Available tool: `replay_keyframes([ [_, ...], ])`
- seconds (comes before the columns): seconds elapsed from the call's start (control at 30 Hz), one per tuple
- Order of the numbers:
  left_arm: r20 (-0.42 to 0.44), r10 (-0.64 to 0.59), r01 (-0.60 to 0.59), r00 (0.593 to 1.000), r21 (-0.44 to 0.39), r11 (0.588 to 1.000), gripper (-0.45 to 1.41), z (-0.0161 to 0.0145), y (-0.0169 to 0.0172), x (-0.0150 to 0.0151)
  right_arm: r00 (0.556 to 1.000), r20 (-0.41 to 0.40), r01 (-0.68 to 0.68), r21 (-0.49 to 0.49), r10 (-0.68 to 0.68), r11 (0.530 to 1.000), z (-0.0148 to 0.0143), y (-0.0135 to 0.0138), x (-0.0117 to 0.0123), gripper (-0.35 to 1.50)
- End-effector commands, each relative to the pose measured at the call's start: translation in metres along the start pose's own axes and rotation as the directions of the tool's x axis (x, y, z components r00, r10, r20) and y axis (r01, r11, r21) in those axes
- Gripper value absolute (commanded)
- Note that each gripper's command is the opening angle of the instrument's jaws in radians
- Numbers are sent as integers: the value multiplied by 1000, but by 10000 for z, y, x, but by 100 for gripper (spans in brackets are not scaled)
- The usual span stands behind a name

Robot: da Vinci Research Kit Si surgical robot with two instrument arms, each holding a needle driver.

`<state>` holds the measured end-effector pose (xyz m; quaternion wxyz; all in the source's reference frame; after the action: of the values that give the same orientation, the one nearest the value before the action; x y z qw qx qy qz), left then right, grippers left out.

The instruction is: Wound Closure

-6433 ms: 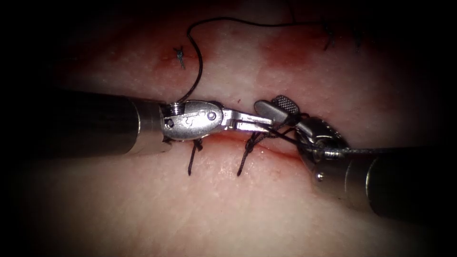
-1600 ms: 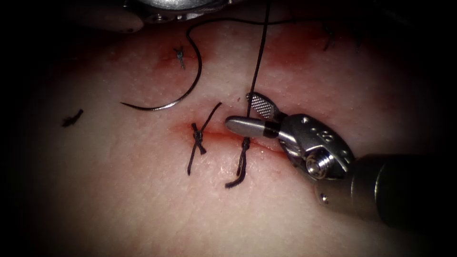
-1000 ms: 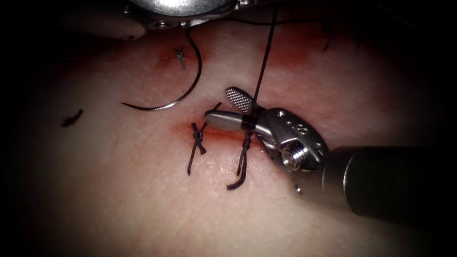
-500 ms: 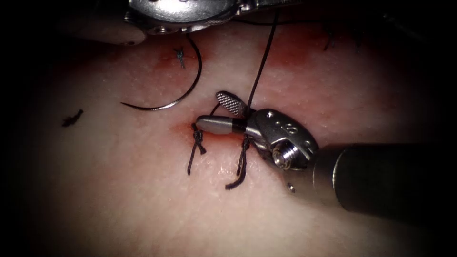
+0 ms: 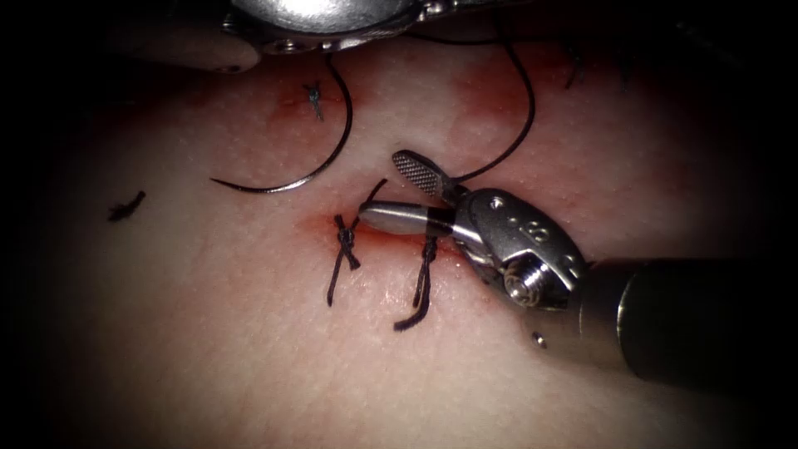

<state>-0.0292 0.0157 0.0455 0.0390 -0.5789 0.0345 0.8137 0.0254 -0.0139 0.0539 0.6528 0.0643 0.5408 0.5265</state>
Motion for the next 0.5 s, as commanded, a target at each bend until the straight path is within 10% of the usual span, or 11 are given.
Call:
replay_keyframes([
  [0.03, 9, 11, -11, 1000, 2, 1000, -45, 14, -3, -5, 1000, -2, -8, -7, 8, 1000, -12, -5, -8, 136],
  [0.5, 74, 81, -78, 994, -44, 996, -45, 153, 2, -61, 1000, -5, 0, -11, -1, 1000, -74, -61, -27, 131],
])
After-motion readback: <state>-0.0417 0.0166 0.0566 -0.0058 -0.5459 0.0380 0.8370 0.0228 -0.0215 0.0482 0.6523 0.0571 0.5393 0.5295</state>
